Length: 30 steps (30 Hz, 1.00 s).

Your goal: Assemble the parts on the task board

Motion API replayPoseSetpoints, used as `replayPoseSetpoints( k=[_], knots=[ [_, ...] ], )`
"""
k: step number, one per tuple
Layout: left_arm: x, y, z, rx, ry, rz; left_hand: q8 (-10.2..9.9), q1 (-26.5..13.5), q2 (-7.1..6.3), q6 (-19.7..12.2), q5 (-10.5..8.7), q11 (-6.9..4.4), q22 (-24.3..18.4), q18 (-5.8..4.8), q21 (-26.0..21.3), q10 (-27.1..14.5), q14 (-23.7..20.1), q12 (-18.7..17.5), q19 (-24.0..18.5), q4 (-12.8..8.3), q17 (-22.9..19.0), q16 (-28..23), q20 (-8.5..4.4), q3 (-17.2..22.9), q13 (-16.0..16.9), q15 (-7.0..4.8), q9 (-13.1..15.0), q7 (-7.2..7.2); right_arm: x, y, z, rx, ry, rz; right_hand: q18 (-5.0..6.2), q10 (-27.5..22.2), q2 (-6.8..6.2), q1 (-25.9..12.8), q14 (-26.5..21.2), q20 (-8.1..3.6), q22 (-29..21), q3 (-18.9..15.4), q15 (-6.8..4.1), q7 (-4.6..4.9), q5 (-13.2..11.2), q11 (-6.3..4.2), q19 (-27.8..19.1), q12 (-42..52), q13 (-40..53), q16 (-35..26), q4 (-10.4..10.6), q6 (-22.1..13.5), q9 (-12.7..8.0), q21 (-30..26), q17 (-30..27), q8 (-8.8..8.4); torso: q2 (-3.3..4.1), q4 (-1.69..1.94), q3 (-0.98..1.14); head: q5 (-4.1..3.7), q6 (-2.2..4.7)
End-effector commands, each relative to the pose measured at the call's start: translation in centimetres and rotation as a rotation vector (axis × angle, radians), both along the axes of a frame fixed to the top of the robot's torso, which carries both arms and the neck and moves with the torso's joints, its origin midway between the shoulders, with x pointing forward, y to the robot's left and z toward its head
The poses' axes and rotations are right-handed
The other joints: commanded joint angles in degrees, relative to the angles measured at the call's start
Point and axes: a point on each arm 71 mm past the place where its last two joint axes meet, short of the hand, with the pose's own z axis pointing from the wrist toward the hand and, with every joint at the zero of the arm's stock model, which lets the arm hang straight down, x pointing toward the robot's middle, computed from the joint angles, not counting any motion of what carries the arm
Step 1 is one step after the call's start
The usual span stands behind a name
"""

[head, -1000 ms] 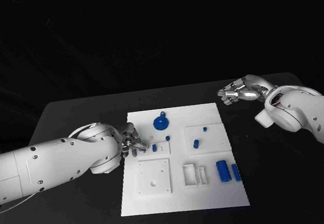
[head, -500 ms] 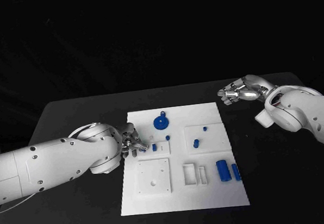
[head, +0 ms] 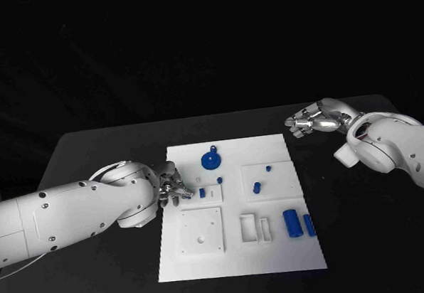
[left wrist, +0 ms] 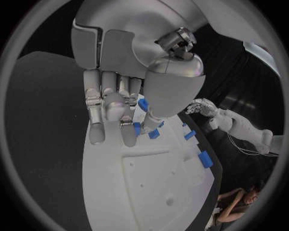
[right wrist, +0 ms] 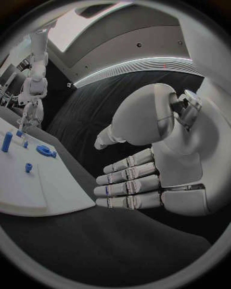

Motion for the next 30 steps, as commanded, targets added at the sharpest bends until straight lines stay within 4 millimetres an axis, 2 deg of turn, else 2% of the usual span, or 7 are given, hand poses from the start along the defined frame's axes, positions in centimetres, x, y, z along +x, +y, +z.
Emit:
replayPoseSetpoints(
  k=[1, 23, 30],
  knots=[
    [-0.20, 0.02, -0.34, 0.017, 0.023, -0.011, 0.19, -0.01, 0.48, 2.89, 0.35, -0.38, 1.01, -0.25, 0.09, 2.61, 0.38, 0.35, 0.39, -3.08, 0.14, -0.26, -0.10, 3.42, -0.10, 0.00, 4.29, -2.69, -0.04, 0.05, -0.05, 0.005, 0.006, 0.008, 0.21, -0.43, 0.42, 0.00, -0.36, 0.15, -0.06, -0.24, 0.01, 0.06, 0.20, -0.03, -0.44, -0.15, -0.08, -0.16, 0.22, -0.38, -0.08, 0.02, -0.09, -0.29, 0.00, 0.00, -0.01, -0.04, -0.08],
    [-0.14, 0.04, -0.45, 0.025, 0.034, -0.021, 0.18, -0.16, 0.47, 2.82, 0.18, -0.35, 1.00, -0.25, 0.02, 2.61, 0.36, 0.33, 0.37, -3.04, 0.09, -0.38, -0.06, 3.36, -0.18, 0.04, 4.31, -2.68, -0.06, 0.08, -0.10, 0.006, 0.007, 0.010, 0.21, -0.44, 0.45, 0.12, -0.36, 0.17, -0.06, -0.49, 0.02, 0.05, 0.23, -0.04, -0.46, -0.15, -0.08, -0.16, 0.39, -0.40, -0.08, 0.02, -0.09, -0.29, 0.01, 0.00, 0.05, -0.22, -0.06],
    [0.05, 0.05, -0.51, 0.026, 0.036, -0.019, 0.17, -0.50, 0.28, 2.85, -0.84, -0.40, 0.96, -0.31, -0.19, 2.60, 0.36, 0.27, 0.46, -1.51, -0.17, -0.61, -0.09, 2.48, -0.22, 0.00, 3.74, -2.81, -0.07, 0.10, -0.12, 0.006, 0.007, 0.010, 0.21, -0.44, 0.45, 0.12, -0.36, 0.17, -0.06, -0.49, 0.02, 0.05, 0.23, -0.04, -0.46, -0.15, -0.08, -0.16, 0.39, -0.40, -0.08, 0.02, -0.09, -0.29, 0.02, -0.01, 0.05, -0.28, -0.06]
  ],
)
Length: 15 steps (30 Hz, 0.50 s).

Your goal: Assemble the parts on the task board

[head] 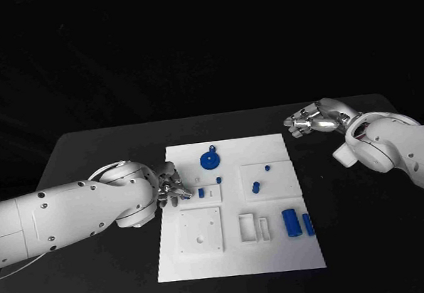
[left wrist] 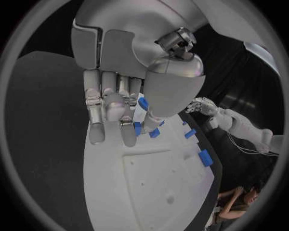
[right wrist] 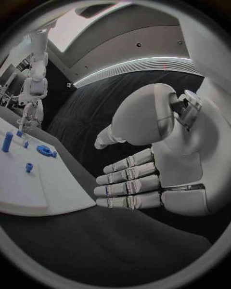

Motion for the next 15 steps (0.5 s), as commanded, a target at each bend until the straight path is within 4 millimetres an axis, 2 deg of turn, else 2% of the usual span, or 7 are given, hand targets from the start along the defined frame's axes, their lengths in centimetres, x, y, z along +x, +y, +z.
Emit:
replayPoseSetpoints(
  k=[1, 9, 15],
  knots=[
    [-0.03, 0.07, -0.44, 0.018, 0.024, -0.010, 0.36, -0.26, 0.02, 2.88, -0.41, -0.46, 0.98, -0.33, -0.21, 2.56, 0.33, 0.28, 0.48, -1.60, -0.09, -0.39, -0.09, 2.14, -0.09, -0.02, -0.06, -2.81, -0.04, 0.09, -0.03, 0.006, 0.005, 0.009, 0.21, -0.44, 0.45, 0.12, -0.36, -0.04, -0.06, -0.18, 0.02, 0.06, 0.23, -0.04, -0.25, -0.15, -0.08, -0.16, 0.07, -0.41, -0.08, 0.02, -0.09, -0.29, 0.02, 0.00, 0.01, -0.03, 0.00],
    [0.18, 0.01, -0.63, 0.022, 0.029, -0.011, 0.37, -0.25, -1.00, 2.96, -0.52, -0.51, 0.99, -0.47, -0.45, 2.56, 0.40, 0.32, 0.69, 1.17, -0.20, -0.49, -0.20, 0.98, -0.07, -0.11, -0.14, -2.99, -0.06, 0.13, -0.06, 0.007, 0.006, 0.011, 0.21, -0.44, 0.45, 0.12, -0.36, -0.04, -0.06, -0.18, 0.02, 0.06, 0.23, -0.04, -0.25, -0.15, -0.08, -0.16, 0.07, -0.41, -0.08, 0.02, -0.09, -0.29, 0.02, -0.03, -0.01, -0.22, -0.15],
    [0.18, -0.02, -0.76, 0.025, 0.037, -0.013, 0.35, -1.20, -1.77, 3.00, -0.17, -0.55, 0.99, -0.62, -0.54, 2.56, 0.37, 0.32, 0.78, 2.37, -0.44, -0.63, -0.32, 0.25, -0.05, -0.17, -0.62, -3.08, -0.07, 0.09, -0.10, 0.006, 0.007, 0.010, 0.21, -0.44, 0.45, 0.12, -0.36, -0.04, -0.06, -0.18, 0.02, 0.06, 0.23, -0.04, -0.25, -0.15, -0.08, -0.16, 0.07, -0.41, -0.08, 0.02, -0.09, -0.29, 0.02, 0.01, 0.01, -0.29, -0.22]
  ],
)
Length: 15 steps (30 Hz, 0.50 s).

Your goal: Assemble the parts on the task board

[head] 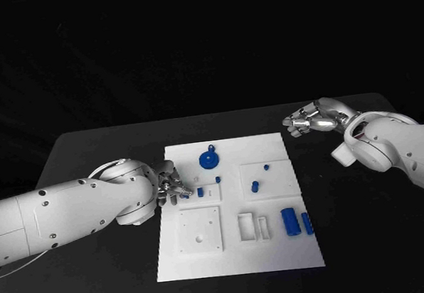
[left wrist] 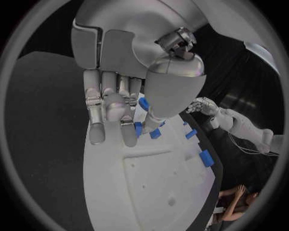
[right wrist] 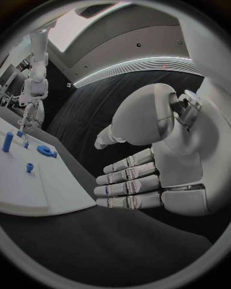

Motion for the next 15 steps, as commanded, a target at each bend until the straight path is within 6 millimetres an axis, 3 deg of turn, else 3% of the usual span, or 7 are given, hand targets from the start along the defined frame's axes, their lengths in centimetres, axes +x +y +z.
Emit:
replayPoseSetpoints(
  k=[1, 15],
  knots=[
    [-0.25, 0.02, -0.75, 0.019, 0.036, -0.012, 0.05, 0.07, -0.61, 2.05, 0.37, -0.41, 1.01, -0.64, -0.28, 2.66, 0.29, 0.31, 0.37, 0.29, -0.07, -0.40, 0.08, -0.02, -0.06, -0.28, -0.02, -2.16, -0.04, 0.07, -0.04, 0.006, 0.006, 0.009, 0.21, -0.44, 0.45, 0.12, -0.36, -0.04, -0.06, -0.18, 0.02, 0.06, 0.23, -0.04, -0.25, -0.15, -0.08, -0.16, 0.08, -0.41, -0.08, 0.02, -0.09, -0.29, 0.00, 0.01, -0.01, -0.06, -0.09],
    [-0.34, 0.09, -0.88, 0.028, 0.052, -0.017, 0.04, 0.87, -0.87, 2.06, 0.73, -0.38, 1.02, -0.74, -0.39, 2.67, 0.28, 0.23, 0.34, -0.37, -0.08, -0.38, 0.05, 0.49, -0.08, -0.26, -0.30, -2.12, -0.05, 0.00, -0.11, 0.006, 0.006, 0.007, 0.21, -0.44, 0.45, 0.12, -0.36, -0.04, -0.06, -0.18, 0.02, 0.06, 0.23, -0.04, -0.25, -0.15, -0.08, -0.16, 0.08, -0.41, -0.08, 0.02, -0.09, -0.29, -0.01, 0.03, -0.05, -0.13, -0.23]
  ],
)
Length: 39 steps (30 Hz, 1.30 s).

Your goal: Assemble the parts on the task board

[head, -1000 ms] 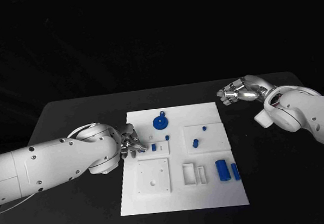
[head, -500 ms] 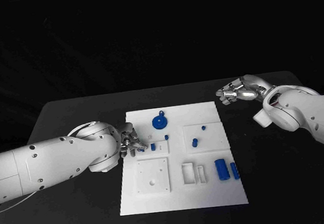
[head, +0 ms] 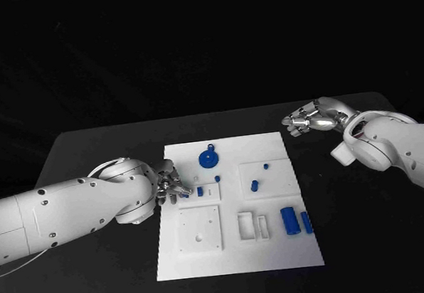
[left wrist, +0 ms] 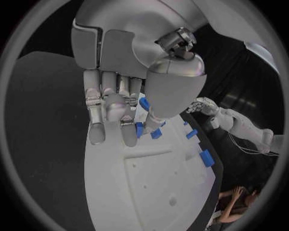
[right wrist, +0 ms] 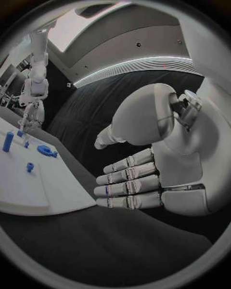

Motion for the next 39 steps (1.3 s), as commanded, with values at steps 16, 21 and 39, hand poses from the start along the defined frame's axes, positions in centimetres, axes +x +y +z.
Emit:
replayPoseSetpoints(
  k=[16, 21, 39],
  knots=[
    [-0.53, 0.02, -0.93, 0.029, 0.058, -0.021, 0.20, -0.58, -1.13, 1.53, 0.18, -0.39, 0.99, -0.71, -0.42, 2.65, 0.15, 0.09, 0.33, 0.29, -0.26, -0.29, 0.09, -0.31, -0.15, -0.23, -0.84, -1.66, -0.04, 0.01, -0.05, 0.006, 0.005, 0.007, 0.21, -0.44, 0.45, 0.12, -0.36, -0.04, -0.06, -0.18, 0.02, 0.06, 0.23, -0.04, -0.26, -0.15, -0.08, -0.16, 0.07, -0.41, -0.08, 0.02, -0.09, -0.29, -0.02, -0.01, 0.01, -0.01, -0.02],
    [-0.50, 0.03, -0.93, 0.028, 0.056, -0.020, 0.21, -1.09, -1.66, 1.61, -0.48, -0.41, 0.97, -0.78, -0.50, 2.64, 0.09, 0.02, 0.35, 1.49, -0.47, -0.40, 0.03, -1.39, -0.13, -0.29, -1.34, -1.70, -0.04, 0.01, -0.06, 0.006, 0.005, 0.007, 0.21, -0.46, 0.46, 0.10, -0.38, -0.04, -0.06, -0.28, 0.02, 0.08, 0.26, -0.01, -0.26, -0.15, -0.08, -0.16, 0.12, -0.55, -0.09, 0.02, -0.09, -0.31, 0.00, -0.04, 0.02, -0.01, -0.02],
    [-0.31, 0.24, -0.90, 0.025, 0.046, -0.010, 0.22, -0.69, -3.30, 1.51, -1.57, -0.31, 0.99, -0.88, -0.88, 2.61, -0.24, -0.42, 0.43, 6.15, -1.68, -0.83, -0.03, -3.98, 0.06, -0.31, -2.52, -1.58, -0.05, -0.02, -0.08, 0.006, 0.004, 0.005, 0.21, -0.46, 0.41, 0.16, -0.38, -0.03, -0.06, -0.26, 0.02, 0.09, 0.27, 0.00, -0.27, -0.14, -0.07, -0.15, -0.15, -0.70, -0.10, 0.02, -0.09, -0.31, 0.01, -0.01, 0.00, -0.13, 0.02]
  ],
)
